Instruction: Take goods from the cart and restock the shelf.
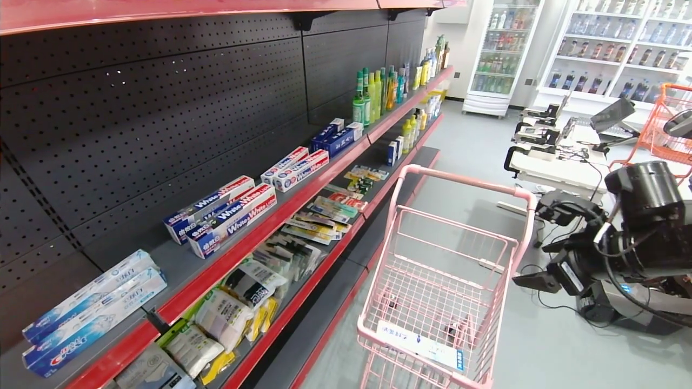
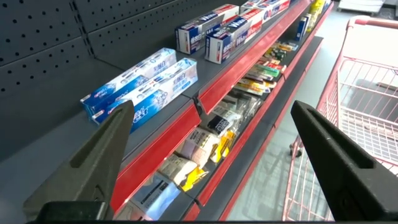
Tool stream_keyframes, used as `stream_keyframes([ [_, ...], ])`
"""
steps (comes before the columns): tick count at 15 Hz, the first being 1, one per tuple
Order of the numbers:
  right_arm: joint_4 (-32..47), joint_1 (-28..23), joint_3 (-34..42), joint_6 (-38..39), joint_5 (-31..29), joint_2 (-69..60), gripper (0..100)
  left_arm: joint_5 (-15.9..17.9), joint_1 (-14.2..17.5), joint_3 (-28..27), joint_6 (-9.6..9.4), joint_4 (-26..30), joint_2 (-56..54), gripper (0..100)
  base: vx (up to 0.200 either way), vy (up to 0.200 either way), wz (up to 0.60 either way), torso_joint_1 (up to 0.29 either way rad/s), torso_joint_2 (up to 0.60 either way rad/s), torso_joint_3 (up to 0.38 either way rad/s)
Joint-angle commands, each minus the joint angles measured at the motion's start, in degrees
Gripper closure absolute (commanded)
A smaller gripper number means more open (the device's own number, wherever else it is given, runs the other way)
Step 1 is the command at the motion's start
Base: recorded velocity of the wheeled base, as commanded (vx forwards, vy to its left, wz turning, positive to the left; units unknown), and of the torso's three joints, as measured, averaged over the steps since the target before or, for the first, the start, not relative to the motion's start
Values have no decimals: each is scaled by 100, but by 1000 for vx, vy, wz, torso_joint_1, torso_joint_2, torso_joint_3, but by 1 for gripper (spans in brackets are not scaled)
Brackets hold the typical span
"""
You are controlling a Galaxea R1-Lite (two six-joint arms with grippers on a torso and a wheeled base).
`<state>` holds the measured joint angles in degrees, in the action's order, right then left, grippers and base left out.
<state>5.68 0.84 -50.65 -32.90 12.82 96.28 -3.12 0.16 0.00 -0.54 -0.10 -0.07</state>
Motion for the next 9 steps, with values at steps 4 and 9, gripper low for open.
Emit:
stream_keyframes([
  [4,-58,48,-630,-463,27,1560,0,-4,2,0,1,1,7,0,0,0,0,-54,119,68],
  [9,-129,13,-1114,-1069,220,2202,0,-4,2,0,1,-8,7,0,0,0,0,-106,228,124],
])
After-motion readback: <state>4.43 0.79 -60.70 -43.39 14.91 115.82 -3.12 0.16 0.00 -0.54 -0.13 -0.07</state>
